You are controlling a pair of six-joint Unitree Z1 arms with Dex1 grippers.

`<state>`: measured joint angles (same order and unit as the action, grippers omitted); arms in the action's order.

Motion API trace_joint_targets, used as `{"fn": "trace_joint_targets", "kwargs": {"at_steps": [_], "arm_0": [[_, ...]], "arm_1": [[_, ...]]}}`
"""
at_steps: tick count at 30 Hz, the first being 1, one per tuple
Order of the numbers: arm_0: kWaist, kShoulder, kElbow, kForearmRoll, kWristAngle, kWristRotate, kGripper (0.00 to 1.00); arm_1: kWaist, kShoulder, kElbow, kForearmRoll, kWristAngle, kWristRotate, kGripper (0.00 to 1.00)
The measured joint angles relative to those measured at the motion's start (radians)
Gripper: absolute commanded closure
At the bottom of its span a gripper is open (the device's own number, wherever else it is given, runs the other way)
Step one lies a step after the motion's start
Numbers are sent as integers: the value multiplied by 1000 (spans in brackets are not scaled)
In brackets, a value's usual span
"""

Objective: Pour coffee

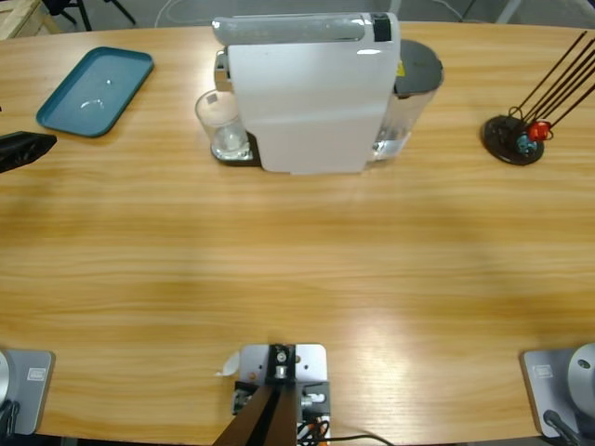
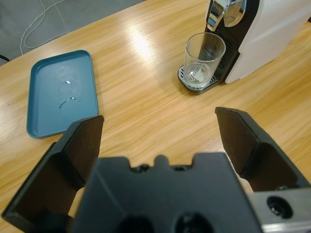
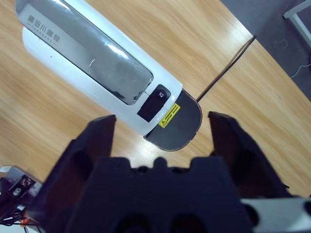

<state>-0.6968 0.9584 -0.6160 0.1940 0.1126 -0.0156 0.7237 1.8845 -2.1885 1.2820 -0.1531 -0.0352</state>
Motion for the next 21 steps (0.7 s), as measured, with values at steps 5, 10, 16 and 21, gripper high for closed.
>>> {"fn": "trace_joint_targets", "kwargs": {"at_steps": [5,10,16,21], "arm_0": [[0,4,0,0,-3,-5,4],[0,11,0,0,-3,-10,4],[0,11,0,2,-3,-10,4],[0,11,0,3,-3,-10,4]], "arm_1": [[0,0,5,0,-32,-6,1000],[0,7,-19,0,-33,-7,1000],[0,69,-101,42,26,-7,1000],[0,129,-165,104,50,-7,1000]]}}
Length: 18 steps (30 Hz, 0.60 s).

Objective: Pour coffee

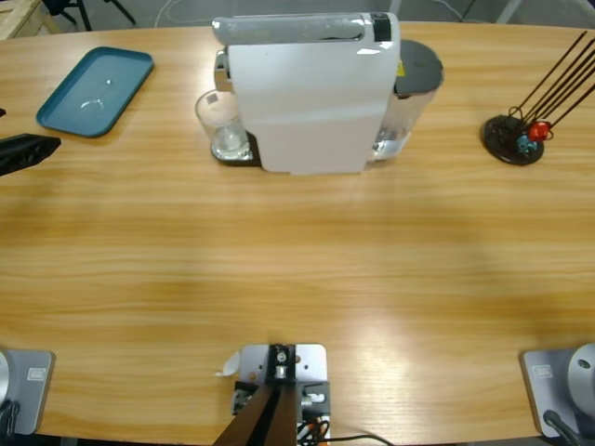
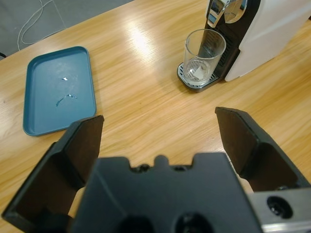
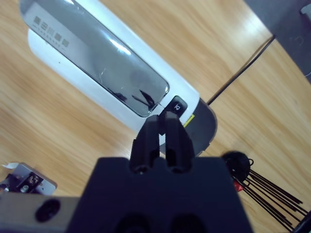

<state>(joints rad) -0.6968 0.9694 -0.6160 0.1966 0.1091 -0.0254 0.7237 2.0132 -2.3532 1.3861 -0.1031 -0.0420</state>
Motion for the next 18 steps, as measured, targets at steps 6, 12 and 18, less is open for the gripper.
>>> {"fn": "trace_joint_targets", "kwargs": {"at_steps": [6,12,18], "arm_0": [[0,0,0,0,0,0,4],[0,3,0,0,0,0,4],[0,7,0,0,0,0,4]], "arm_1": [[0,22,0,18,5,0,1000],[-12,28,0,18,2,0,1000],[-26,41,0,18,-6,-4,1000]]}}
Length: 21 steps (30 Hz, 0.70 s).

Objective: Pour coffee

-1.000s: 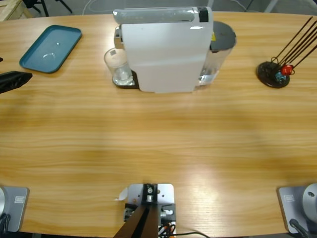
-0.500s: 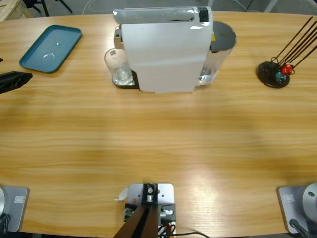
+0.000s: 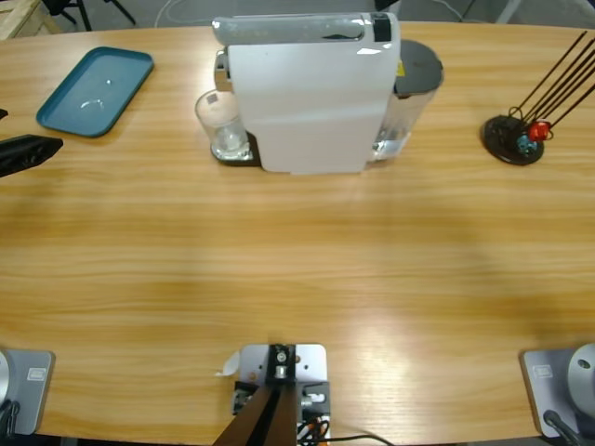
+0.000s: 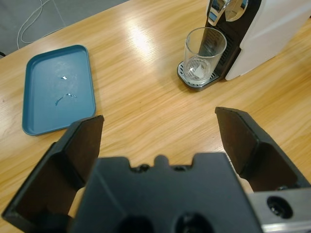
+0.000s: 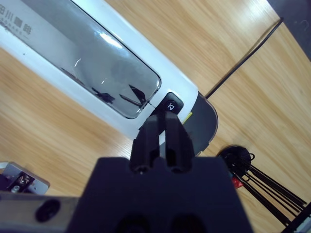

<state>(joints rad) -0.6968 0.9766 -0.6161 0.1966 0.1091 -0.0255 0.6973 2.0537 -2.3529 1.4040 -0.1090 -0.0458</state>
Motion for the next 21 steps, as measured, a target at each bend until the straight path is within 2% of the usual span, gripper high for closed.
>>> {"fn": "trace_joint_targets", "kwargs": {"at_steps": [21], "arm_0": [[0,14,0,0,0,0,4]], "arm_1": [[-38,39,-30,22,-24,-19,1000]]}}
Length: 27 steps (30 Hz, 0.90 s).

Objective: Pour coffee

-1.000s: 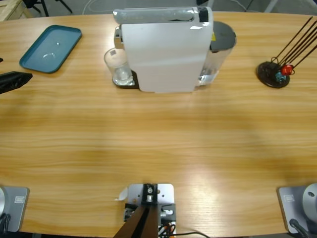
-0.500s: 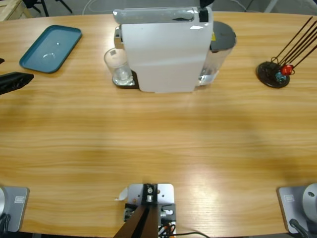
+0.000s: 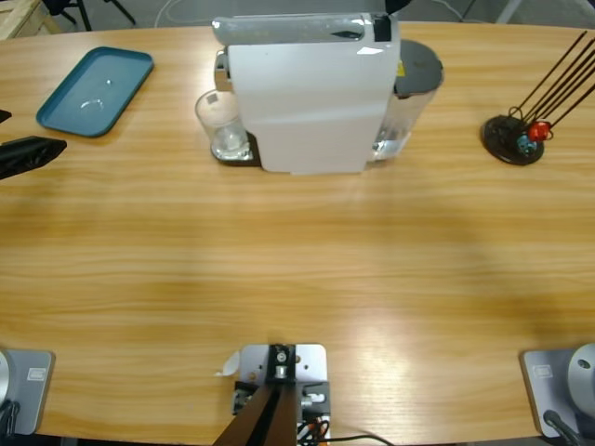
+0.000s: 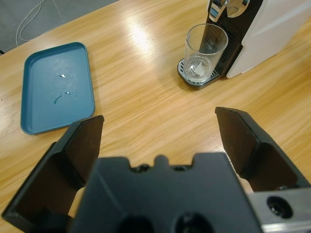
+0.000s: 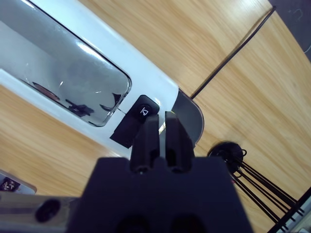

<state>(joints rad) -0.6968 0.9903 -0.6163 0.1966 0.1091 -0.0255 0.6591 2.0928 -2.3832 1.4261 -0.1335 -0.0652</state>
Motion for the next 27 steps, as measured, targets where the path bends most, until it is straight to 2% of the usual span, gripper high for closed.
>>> {"fn": "trace_joint_targets", "kwargs": {"at_steps": [27], "arm_0": [[0,16,0,0,0,0,4]], "arm_1": [[37,61,-117,74,-12,0,1000]]}}
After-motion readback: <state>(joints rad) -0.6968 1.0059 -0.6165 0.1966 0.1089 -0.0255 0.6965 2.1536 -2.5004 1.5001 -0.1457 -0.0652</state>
